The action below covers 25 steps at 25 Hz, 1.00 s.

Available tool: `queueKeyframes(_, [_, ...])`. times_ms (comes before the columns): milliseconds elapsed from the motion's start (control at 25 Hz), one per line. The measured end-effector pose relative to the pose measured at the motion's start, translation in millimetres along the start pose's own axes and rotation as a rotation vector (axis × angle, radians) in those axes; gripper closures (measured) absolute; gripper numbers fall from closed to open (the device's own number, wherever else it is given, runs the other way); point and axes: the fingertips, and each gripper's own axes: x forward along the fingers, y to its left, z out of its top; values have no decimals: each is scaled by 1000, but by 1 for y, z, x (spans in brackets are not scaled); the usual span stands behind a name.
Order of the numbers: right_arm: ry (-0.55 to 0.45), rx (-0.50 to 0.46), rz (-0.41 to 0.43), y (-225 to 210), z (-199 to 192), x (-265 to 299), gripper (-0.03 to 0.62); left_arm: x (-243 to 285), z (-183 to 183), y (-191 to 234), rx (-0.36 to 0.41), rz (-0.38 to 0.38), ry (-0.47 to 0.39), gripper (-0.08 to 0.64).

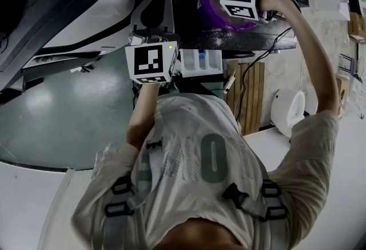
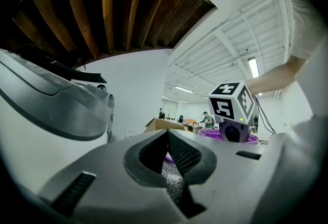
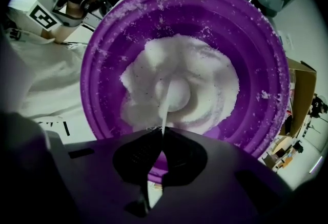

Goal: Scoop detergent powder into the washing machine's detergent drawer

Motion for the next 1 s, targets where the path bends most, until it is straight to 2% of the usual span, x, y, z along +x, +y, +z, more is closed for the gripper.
queueKeyframes(280, [-93,13,150,10,10,-7,586,1,2,3,-3,6,-5,540])
queueKeyframes(600, [-164,81,215,15,16,-13,586,3,6,2,4,7,-8,540])
queueKeyframes(720, [-225,178,308,22,18,-17,586,4,10,1,2,4,-12,540])
queueKeyframes(1000, [-448,497,614,42,28,-41,586,7,20,-15,3,-35,-18,540])
